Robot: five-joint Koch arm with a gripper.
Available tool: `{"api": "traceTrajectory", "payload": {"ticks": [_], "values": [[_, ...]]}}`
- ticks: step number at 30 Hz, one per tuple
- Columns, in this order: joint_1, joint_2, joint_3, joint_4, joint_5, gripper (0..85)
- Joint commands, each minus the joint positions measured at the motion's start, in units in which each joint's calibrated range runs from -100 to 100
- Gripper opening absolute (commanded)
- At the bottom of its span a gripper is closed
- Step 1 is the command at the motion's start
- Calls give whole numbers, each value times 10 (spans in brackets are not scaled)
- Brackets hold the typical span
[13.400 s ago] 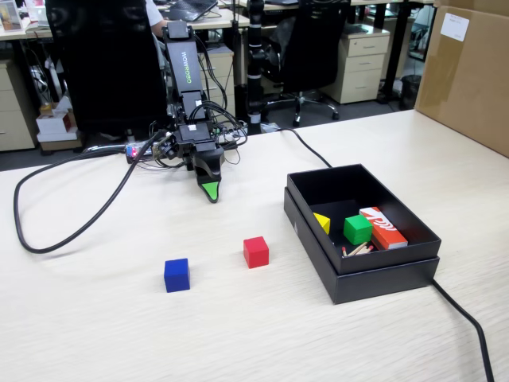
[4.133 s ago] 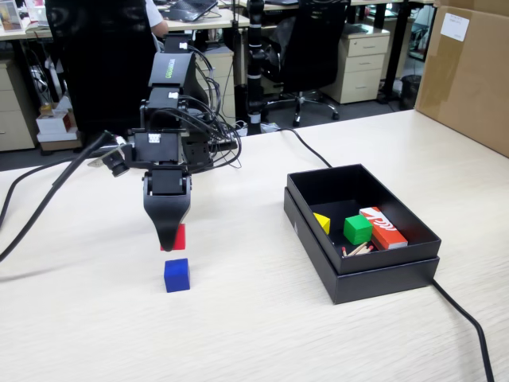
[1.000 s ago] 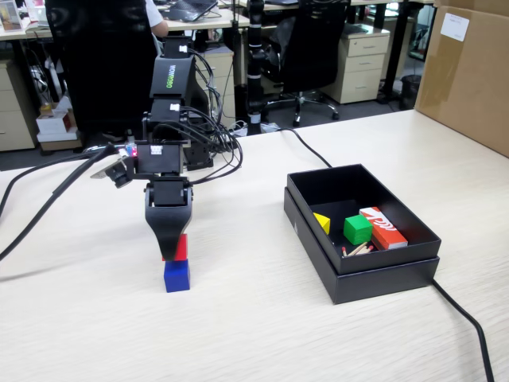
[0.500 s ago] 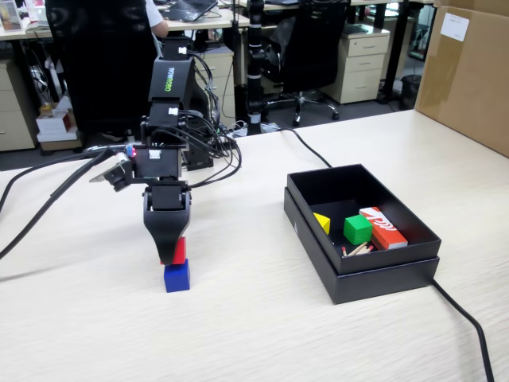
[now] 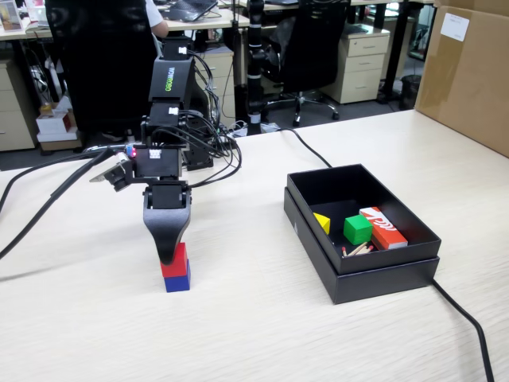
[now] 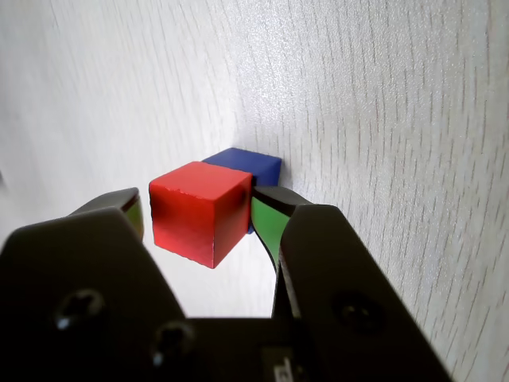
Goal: Put the red cube on top of the blue cube
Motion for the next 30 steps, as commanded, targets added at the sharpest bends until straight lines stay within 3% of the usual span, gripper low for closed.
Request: {"api": "traceTrajectory", "payload": {"ticks": [1, 7, 13, 30], "values": [[4, -53, 26, 25, -4, 378], [15, -94, 15, 18, -3, 386], [29, -129, 2, -46, 1, 481], [85, -255, -132, -25, 31, 483]]}}
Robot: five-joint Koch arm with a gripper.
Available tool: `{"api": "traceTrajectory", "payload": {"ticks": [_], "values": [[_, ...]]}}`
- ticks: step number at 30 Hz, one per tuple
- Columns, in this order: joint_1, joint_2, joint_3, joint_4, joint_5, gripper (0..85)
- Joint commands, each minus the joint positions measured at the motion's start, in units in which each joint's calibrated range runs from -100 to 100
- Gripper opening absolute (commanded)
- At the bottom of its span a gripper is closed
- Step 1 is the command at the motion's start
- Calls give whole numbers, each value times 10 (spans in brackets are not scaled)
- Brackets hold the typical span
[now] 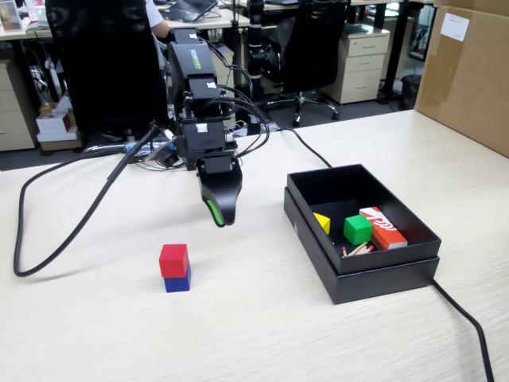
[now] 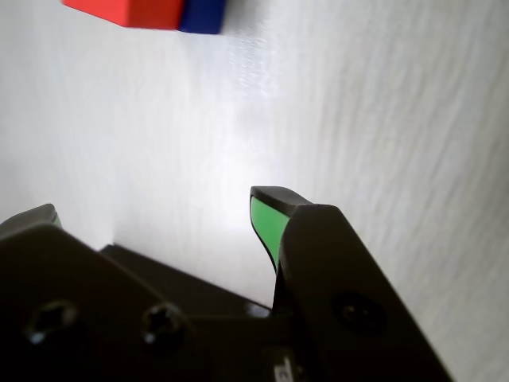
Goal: Put the red cube on top of the blue cube
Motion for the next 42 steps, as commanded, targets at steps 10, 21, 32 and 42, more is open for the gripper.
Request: {"api": "traceTrajectory", "payload": {"ticks": [10, 21, 32, 42], "values": [[8, -295, -270, 117, -1, 479], [8, -533, -609, 319, -8, 479], [19, -621, -802, 453, 6, 479], [21, -681, -873, 470, 12, 476]]}}
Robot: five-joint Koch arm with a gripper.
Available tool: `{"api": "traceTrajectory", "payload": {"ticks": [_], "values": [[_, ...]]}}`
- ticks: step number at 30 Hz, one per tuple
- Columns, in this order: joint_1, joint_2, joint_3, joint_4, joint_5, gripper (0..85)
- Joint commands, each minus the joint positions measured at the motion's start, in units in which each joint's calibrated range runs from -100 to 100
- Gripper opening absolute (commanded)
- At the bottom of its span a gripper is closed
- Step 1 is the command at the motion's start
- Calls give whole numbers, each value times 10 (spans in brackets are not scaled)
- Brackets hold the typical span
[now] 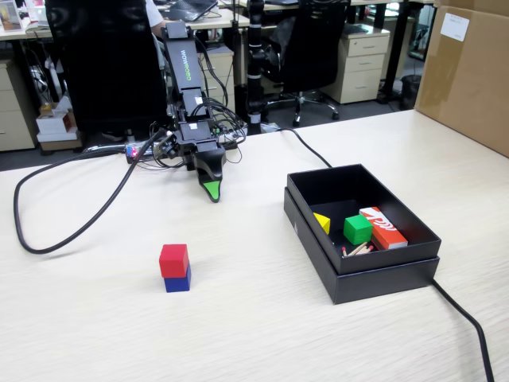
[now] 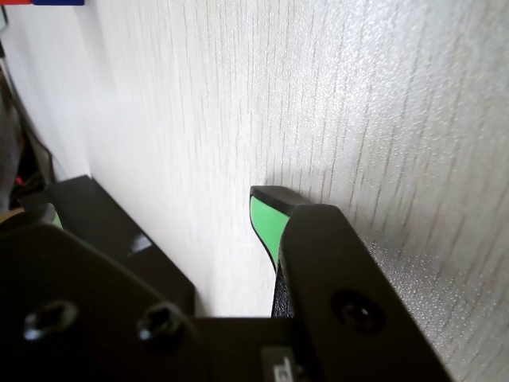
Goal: Put the red cube on top of the blue cube
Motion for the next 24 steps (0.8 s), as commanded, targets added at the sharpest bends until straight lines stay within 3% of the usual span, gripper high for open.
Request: {"api": "traceTrajectory", "payload": {"ticks": [1, 24], "values": [[-1, -15, -12, -7, 5, 476], [-2, -80, -28, -43, 5, 483]]}}
